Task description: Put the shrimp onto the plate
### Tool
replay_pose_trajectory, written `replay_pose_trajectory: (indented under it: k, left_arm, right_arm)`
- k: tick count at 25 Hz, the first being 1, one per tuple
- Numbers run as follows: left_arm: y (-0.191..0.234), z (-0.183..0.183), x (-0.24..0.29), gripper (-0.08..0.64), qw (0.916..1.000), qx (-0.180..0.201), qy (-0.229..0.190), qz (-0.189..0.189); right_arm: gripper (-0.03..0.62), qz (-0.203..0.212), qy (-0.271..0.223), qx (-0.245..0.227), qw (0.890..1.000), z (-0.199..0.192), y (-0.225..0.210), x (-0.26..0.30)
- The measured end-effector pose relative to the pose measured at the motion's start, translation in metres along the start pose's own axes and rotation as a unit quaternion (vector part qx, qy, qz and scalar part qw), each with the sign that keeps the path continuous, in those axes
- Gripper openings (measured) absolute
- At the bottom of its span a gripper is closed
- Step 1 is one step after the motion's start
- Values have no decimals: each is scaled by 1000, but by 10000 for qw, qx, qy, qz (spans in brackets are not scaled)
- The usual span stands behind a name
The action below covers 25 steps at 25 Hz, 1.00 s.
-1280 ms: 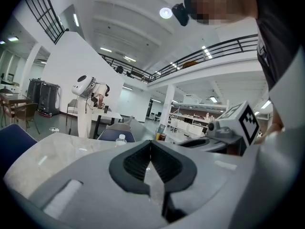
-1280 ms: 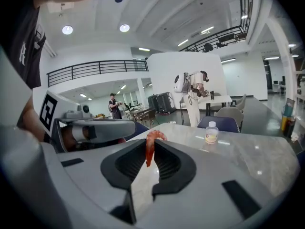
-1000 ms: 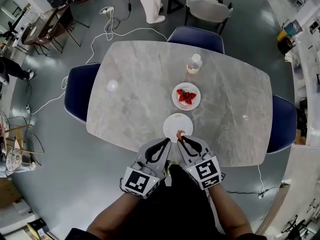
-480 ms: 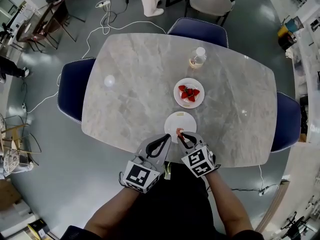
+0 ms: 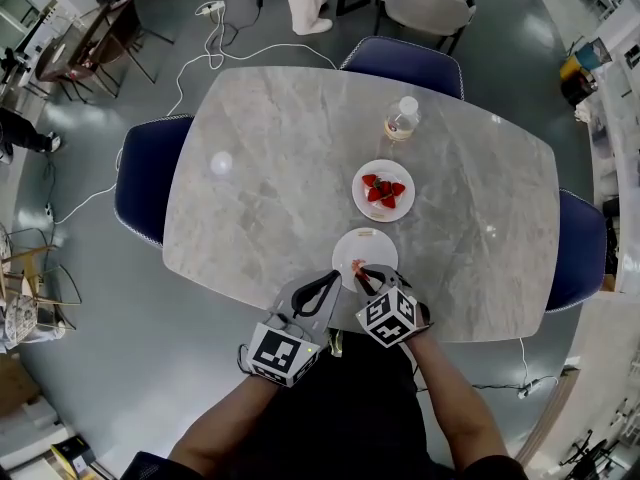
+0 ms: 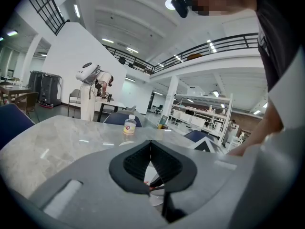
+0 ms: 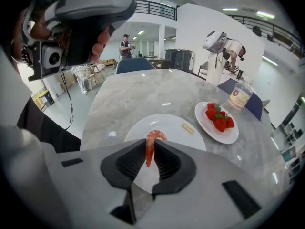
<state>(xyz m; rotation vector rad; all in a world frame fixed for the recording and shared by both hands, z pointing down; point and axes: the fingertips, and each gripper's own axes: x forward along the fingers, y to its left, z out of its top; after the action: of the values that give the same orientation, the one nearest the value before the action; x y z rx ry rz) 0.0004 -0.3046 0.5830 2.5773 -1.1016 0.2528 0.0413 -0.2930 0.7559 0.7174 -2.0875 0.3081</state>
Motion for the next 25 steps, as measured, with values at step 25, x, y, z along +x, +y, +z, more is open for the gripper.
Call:
replay_pose_trajectory:
  k: [25]
  left_arm:
    - [-20, 33, -15, 8, 9996, -42, 262, -109]
  right_arm:
    - [83, -225, -556, 599, 9964, 41, -9, -65]
